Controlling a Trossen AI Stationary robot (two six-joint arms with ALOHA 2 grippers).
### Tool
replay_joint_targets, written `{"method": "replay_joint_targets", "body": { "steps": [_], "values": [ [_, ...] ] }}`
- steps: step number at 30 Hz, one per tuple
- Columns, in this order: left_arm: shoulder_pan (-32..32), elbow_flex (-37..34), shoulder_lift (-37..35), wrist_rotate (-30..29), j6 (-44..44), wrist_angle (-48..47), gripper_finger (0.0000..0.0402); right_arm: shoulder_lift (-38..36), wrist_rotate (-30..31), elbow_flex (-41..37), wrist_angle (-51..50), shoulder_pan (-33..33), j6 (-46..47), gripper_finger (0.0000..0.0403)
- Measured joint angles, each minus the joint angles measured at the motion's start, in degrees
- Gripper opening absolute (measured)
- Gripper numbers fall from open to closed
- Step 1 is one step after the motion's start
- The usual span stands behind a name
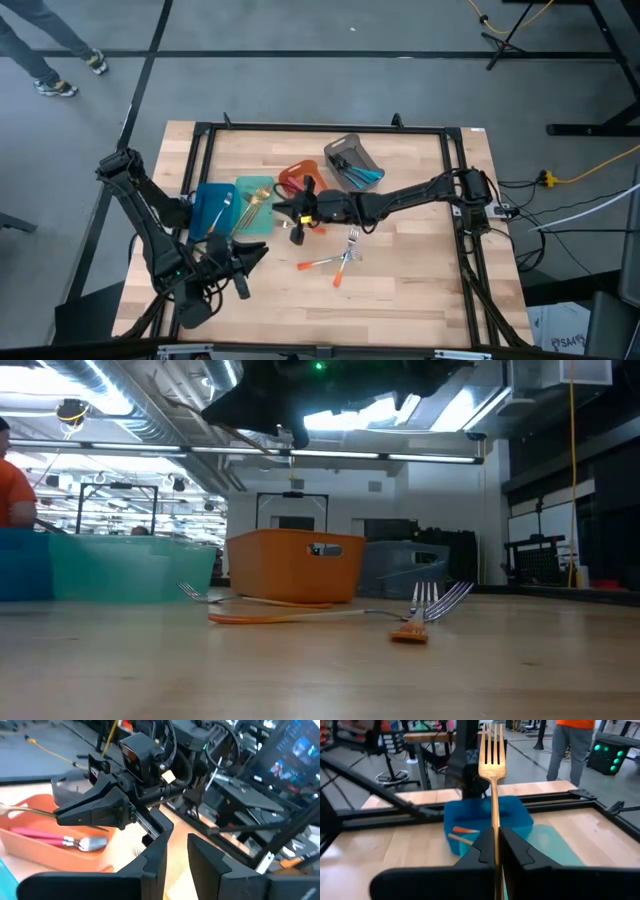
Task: Sort silverware by color (type)
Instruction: Put the gold fork into the light blue bin
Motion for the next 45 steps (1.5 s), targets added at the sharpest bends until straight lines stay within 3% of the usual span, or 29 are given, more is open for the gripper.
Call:
{"method": "replay_joint_targets", "body": {
  "steps": [8, 18, 23, 27, 34, 45],
  "values": [
    [2.3, 0.0, -0.3, -6.8, -1.6, -0.3, 0.0070, 0.0, 0.0, 2.1, 0.1, -1.3, 0.5, 0.0001],
    [7.3, 0.0, -6.9, -4.6, -2.1, -9.3, 0.0070, 0.0, 0.1, 3.4, 0.3, -1.3, 0.5, 0.0001],
    [8.9, 0.0, -10.0, -1.3, -2.3, -12.0, 0.0070, 0.0, 4.1, 3.4, 0.5, -1.4, -0.3, 0.0001],
    [9.8, 0.0, -10.1, 0.6, -8.7, -20.1, 0.0070, 0.0, 5.5, 3.4, 3.0, -2.3, -1.8, 0.0001],
    [11.3, 0.0, -10.1, 1.7, -31.4, -41.7, 0.0070, 0.0, 5.5, 3.4, 3.6, -5.2, -0.3, 0.0001],
    [15.2, 0.0, -10.1, 2.0, -36.0, -44.0, 0.0070, 0.0, 2.4, 3.4, 5.8, -6.5, 2.0, 0.0001]
  ]
}}
